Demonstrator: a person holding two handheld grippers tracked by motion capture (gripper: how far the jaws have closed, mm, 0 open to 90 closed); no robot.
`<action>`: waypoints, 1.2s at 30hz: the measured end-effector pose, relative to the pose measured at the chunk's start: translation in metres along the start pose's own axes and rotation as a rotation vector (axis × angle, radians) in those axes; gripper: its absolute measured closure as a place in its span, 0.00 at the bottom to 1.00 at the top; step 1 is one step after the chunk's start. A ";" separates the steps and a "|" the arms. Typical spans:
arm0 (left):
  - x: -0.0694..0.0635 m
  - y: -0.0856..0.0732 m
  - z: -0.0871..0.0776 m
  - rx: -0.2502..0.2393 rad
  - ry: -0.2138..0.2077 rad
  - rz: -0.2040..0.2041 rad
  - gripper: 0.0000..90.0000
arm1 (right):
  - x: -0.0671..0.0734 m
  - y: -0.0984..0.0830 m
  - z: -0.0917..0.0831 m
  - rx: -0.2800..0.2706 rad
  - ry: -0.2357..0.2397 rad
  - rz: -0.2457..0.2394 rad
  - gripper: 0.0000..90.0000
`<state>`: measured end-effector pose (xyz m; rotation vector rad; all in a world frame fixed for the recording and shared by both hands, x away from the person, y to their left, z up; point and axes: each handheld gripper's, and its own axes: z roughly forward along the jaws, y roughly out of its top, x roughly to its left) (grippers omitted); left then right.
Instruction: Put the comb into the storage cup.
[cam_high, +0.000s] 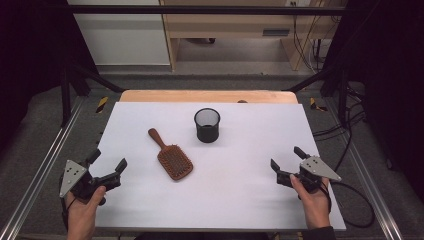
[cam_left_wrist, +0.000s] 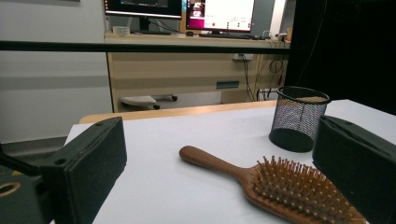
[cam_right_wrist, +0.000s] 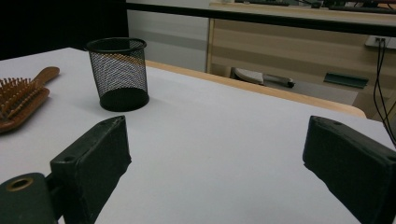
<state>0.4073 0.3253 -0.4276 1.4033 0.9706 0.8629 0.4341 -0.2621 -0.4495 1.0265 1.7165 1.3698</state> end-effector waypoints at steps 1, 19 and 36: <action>0.000 0.000 0.000 0.002 0.001 -0.002 0.05 | 0.000 0.000 0.001 0.003 0.003 0.006 0.08; -0.003 -0.002 0.008 0.148 -0.024 0.014 0.53 | 0.004 -0.003 0.004 0.046 0.011 0.022 0.09; -0.019 -0.001 0.034 0.254 -0.210 -0.008 1.00 | 0.012 -0.003 0.007 0.056 0.046 0.006 0.09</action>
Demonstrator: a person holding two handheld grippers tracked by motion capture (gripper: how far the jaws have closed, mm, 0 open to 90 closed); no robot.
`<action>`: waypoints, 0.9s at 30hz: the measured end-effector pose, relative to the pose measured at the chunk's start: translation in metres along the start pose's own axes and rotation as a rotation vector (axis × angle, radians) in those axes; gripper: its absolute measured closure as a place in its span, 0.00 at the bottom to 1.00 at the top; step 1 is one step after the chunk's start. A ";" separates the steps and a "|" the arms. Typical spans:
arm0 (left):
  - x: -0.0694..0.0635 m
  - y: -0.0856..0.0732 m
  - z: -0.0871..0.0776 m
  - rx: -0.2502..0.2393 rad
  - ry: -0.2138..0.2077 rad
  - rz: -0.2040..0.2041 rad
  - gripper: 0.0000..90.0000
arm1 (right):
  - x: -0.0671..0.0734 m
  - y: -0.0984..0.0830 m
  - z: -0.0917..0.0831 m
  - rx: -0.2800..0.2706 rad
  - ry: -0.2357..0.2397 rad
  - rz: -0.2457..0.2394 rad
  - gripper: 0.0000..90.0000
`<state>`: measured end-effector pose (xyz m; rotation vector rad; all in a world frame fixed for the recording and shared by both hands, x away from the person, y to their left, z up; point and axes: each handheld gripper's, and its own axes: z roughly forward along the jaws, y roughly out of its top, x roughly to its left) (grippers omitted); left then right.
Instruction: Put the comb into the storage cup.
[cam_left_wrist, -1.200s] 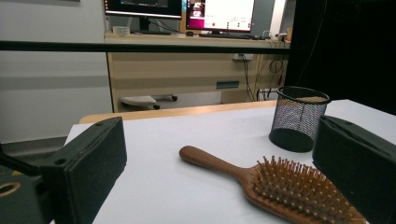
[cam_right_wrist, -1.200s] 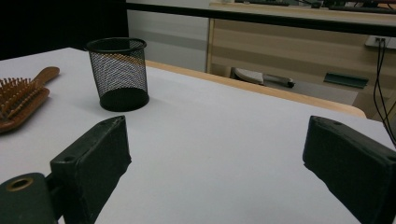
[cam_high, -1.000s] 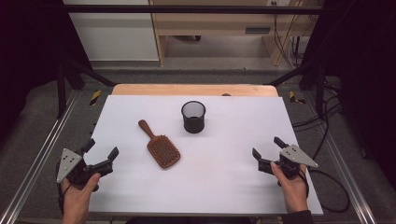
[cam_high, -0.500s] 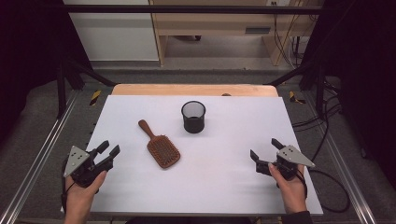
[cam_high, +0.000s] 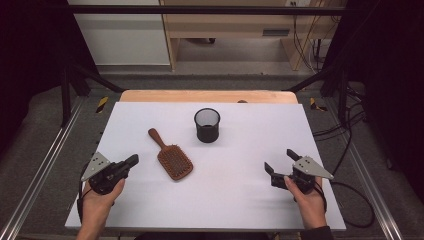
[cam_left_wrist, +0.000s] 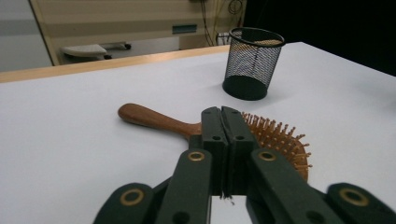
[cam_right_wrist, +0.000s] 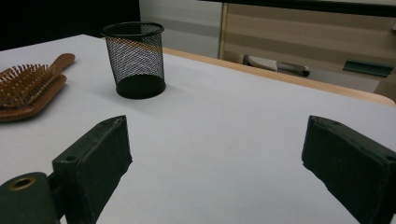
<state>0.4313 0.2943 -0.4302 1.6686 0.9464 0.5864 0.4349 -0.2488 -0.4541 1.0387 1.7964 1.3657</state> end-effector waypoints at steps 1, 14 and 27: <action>0.000 0.001 0.002 0.008 -0.003 -0.002 1.00 | 0.000 0.000 0.000 0.001 0.000 0.002 0.09; -0.002 0.015 0.017 0.042 -0.013 0.048 1.00 | 0.002 0.001 0.001 0.002 0.010 0.002 0.09; -0.004 0.029 0.046 0.101 -0.046 0.103 1.00 | 0.004 0.001 0.002 0.001 0.018 0.006 0.09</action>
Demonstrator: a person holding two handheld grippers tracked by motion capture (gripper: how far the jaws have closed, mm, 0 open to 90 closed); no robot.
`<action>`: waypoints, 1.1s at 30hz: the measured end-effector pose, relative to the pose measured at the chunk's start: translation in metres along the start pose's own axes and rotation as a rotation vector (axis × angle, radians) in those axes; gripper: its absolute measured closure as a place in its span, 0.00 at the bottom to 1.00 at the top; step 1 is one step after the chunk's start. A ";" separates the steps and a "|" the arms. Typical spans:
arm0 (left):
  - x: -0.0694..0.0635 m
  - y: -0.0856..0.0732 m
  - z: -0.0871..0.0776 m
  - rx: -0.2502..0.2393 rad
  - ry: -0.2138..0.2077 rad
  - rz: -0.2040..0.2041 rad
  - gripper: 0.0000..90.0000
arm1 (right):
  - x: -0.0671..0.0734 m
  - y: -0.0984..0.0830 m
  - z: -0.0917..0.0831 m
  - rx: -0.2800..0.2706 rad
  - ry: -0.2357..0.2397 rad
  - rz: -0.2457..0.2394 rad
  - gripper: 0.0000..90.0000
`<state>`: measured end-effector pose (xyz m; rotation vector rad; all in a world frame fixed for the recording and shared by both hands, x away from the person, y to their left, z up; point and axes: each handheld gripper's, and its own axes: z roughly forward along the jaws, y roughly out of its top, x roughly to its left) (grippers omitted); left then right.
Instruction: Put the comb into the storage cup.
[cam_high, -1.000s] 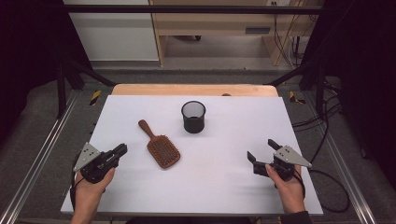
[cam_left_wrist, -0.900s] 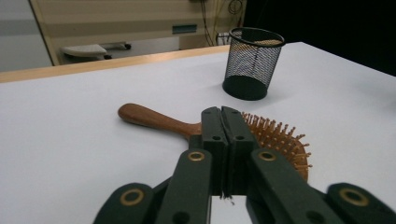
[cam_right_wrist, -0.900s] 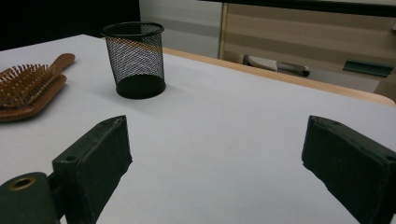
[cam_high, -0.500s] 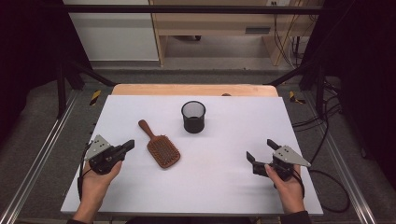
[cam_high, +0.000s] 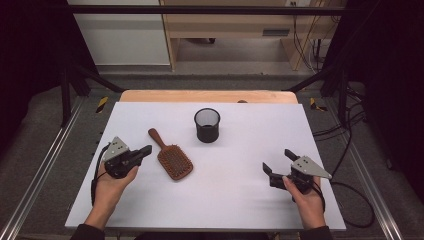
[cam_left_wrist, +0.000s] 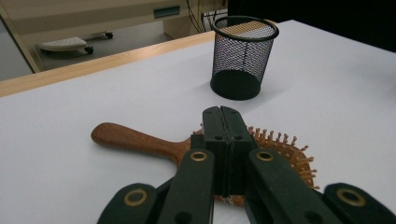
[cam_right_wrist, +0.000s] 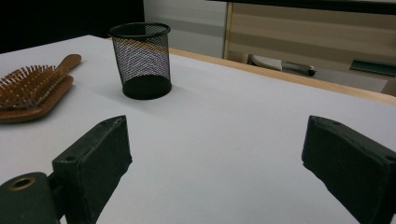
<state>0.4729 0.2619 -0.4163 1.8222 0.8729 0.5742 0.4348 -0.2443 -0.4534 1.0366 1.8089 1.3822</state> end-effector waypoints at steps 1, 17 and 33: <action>0.001 0.001 0.004 0.009 -0.001 0.004 1.00 | 0.000 0.000 0.000 -0.001 0.001 0.000 0.09; 0.027 0.017 0.075 0.170 -0.009 0.033 1.00 | 0.000 0.000 0.001 0.008 0.024 0.004 0.09; 0.046 0.002 0.109 0.304 0.007 0.051 1.00 | 0.000 -0.002 0.002 0.018 0.029 0.009 0.09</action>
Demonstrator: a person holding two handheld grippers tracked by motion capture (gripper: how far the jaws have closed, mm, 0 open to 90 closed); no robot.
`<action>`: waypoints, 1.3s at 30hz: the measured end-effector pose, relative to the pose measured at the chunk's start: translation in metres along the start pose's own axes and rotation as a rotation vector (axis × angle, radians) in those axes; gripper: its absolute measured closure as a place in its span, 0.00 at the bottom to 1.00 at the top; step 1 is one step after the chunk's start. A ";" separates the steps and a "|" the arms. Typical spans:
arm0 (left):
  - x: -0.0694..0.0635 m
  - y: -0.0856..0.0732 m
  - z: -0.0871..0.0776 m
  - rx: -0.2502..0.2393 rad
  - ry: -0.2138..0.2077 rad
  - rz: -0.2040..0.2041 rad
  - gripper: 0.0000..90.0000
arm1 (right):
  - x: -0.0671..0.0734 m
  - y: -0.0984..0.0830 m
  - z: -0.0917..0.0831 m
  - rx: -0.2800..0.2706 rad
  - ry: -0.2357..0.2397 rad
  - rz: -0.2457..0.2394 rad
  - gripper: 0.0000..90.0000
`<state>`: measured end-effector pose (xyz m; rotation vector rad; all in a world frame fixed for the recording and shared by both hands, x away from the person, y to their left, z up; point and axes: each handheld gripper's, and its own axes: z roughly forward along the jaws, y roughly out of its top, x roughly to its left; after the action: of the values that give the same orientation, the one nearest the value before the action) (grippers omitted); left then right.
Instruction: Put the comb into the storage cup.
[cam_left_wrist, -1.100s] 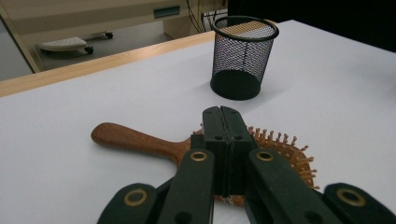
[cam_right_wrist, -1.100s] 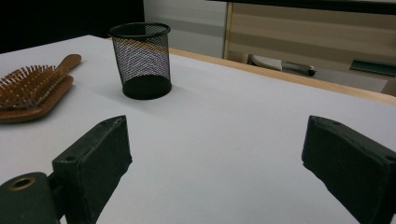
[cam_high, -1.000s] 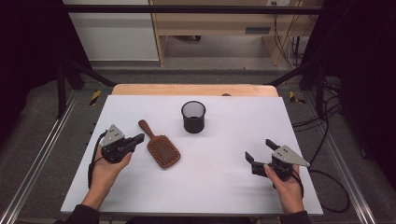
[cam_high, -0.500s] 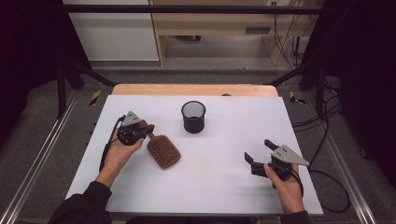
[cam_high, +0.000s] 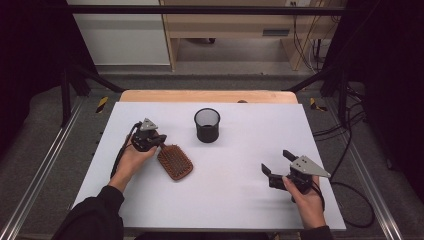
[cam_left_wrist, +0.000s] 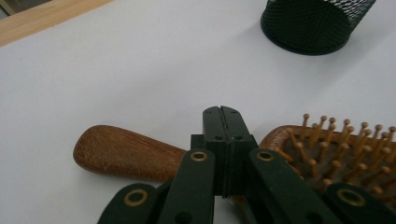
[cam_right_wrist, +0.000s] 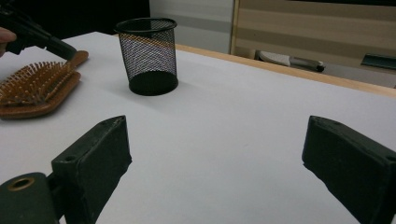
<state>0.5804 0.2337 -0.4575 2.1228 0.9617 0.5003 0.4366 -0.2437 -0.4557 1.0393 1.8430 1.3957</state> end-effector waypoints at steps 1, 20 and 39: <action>0.000 0.000 0.000 0.000 0.000 0.000 1.00 | 0.000 0.000 0.000 0.000 0.000 0.000 0.09; 0.003 -0.007 0.009 0.083 0.007 0.019 1.00 | 0.000 -0.001 0.000 0.004 0.009 0.009 0.09; -0.004 -0.030 -0.021 0.123 0.005 0.038 1.00 | 0.002 0.000 0.001 0.003 0.018 0.004 0.08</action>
<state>0.5508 0.2539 -0.4671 2.2543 0.9792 0.4764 0.4364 -0.2415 -0.4555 1.0358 1.8573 1.4088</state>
